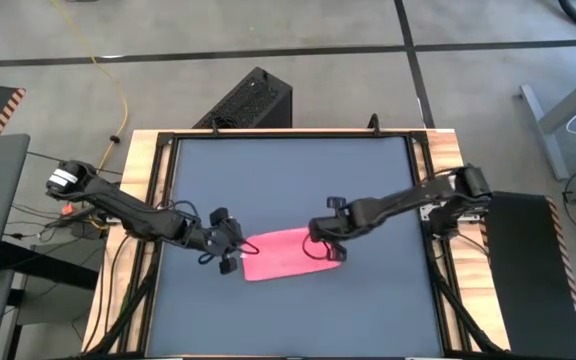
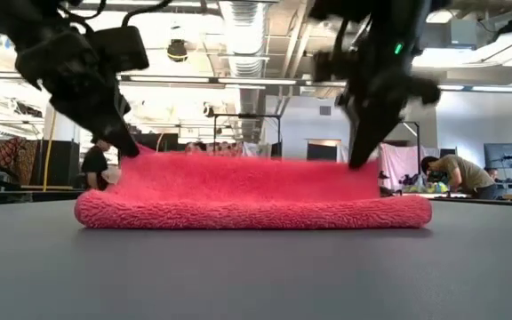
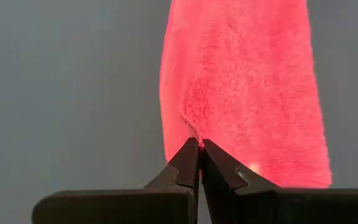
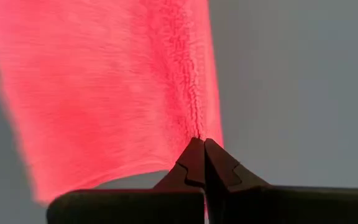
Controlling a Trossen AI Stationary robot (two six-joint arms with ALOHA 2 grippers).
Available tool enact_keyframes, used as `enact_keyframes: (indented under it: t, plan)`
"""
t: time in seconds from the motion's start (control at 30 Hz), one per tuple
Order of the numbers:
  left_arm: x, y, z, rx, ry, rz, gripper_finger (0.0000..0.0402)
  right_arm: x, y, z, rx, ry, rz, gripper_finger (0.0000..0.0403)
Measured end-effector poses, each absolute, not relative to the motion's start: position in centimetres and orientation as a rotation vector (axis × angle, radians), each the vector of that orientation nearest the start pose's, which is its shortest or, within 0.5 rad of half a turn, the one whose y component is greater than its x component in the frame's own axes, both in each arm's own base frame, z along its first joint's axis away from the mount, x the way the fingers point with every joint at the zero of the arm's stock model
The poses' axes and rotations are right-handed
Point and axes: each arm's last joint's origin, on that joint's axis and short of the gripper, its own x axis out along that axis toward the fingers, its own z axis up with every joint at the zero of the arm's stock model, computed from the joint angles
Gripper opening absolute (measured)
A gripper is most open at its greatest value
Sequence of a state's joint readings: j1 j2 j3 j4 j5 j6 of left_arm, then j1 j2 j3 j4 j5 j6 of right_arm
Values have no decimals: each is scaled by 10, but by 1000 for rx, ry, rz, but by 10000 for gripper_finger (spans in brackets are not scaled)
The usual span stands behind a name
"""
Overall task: Roll towel
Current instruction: Roll the red towel
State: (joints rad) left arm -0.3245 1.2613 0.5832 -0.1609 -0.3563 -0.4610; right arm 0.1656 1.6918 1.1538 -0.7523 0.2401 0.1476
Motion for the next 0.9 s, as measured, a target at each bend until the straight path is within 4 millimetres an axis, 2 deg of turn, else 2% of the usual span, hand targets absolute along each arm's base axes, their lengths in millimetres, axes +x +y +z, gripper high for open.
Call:
enact_keyframes:
  t: [0.23, 0.4, 0.53, 0.63, 0.8, 0.9]
  plan:
    - [222, -59, 174, -135, 778, 212, 2, 325, 31, 179, -108, 1317, -208, 33]
    - [222, -55, 173, -107, 788, 217, 35, 324, 28, 177, -97, 1333, -224, 72]
    - [221, -49, 172, -76, 814, 274, 77, 320, 27, 188, -99, 1295, -274, 112]
    - [225, -50, 179, -61, 798, 255, 104, 316, 26, 198, -103, 1265, -309, 145]
    - [236, -67, 195, -38, 677, 5, 119, 308, 27, 217, -85, 1210, -304, 194]
    - [241, -79, 194, -21, 645, -97, 117, 307, 28, 221, -71, 1197, -300, 213]
